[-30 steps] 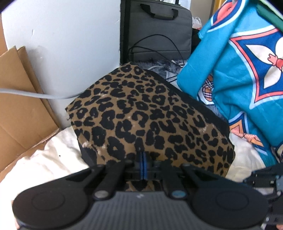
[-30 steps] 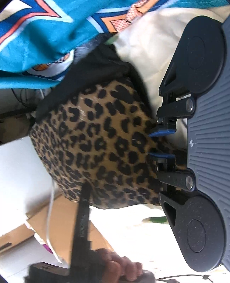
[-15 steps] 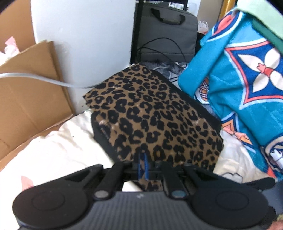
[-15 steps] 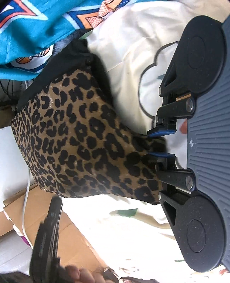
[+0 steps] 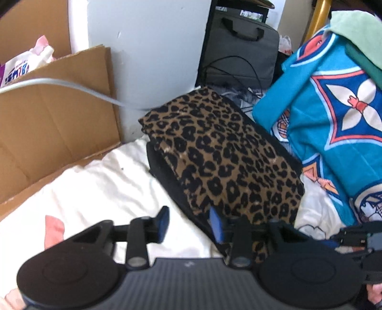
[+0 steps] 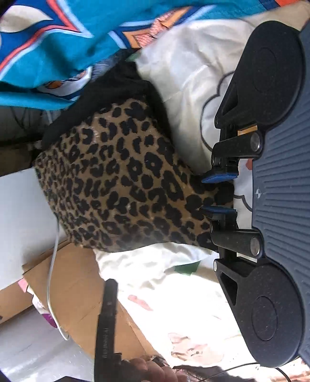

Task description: Fold clothes

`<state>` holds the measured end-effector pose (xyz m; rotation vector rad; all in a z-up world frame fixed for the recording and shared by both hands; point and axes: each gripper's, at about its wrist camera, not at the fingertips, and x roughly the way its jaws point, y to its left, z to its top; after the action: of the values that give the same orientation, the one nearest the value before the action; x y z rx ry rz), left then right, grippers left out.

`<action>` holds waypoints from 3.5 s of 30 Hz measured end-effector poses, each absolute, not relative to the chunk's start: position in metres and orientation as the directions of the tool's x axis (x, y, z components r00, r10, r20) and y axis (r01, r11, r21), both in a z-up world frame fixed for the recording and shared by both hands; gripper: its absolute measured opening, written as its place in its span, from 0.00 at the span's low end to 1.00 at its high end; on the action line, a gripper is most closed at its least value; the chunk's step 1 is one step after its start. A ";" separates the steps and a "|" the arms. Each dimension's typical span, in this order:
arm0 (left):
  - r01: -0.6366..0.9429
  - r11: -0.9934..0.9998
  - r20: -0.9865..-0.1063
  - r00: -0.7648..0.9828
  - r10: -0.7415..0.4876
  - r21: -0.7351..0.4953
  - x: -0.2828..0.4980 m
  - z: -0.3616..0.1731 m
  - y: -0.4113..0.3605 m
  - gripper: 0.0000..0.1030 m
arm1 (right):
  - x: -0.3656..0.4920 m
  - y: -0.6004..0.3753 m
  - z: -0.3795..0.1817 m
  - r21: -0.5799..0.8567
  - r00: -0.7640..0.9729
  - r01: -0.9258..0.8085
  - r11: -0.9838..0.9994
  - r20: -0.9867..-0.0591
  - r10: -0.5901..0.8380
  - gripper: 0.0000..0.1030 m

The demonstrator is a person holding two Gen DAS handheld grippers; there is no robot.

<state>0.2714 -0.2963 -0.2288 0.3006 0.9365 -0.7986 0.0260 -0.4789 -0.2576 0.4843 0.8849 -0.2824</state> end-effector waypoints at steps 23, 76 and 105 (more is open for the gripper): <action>0.714 0.700 -0.842 0.378 -0.385 0.001 0.250 -0.192 -0.286 0.99 | 0.025 -0.487 -0.215 0.200 0.590 0.533 0.822 -0.784 -0.191 0.99; 0.220 0.974 -0.793 0.603 -0.094 0.052 0.056 0.110 0.012 0.99 | -0.056 -0.369 0.105 0.262 0.632 0.406 0.876 -0.772 -0.062 0.99; -0.019 0.999 -0.776 0.630 -0.012 -0.030 -0.045 0.104 0.066 0.99 | -0.080 -0.283 0.130 0.271 0.684 0.333 0.903 -0.729 -0.034 1.00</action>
<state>-0.0453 0.0664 0.1042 -0.0367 0.8888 0.0039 -0.0803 -0.2833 0.1301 0.4039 0.7956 -0.2118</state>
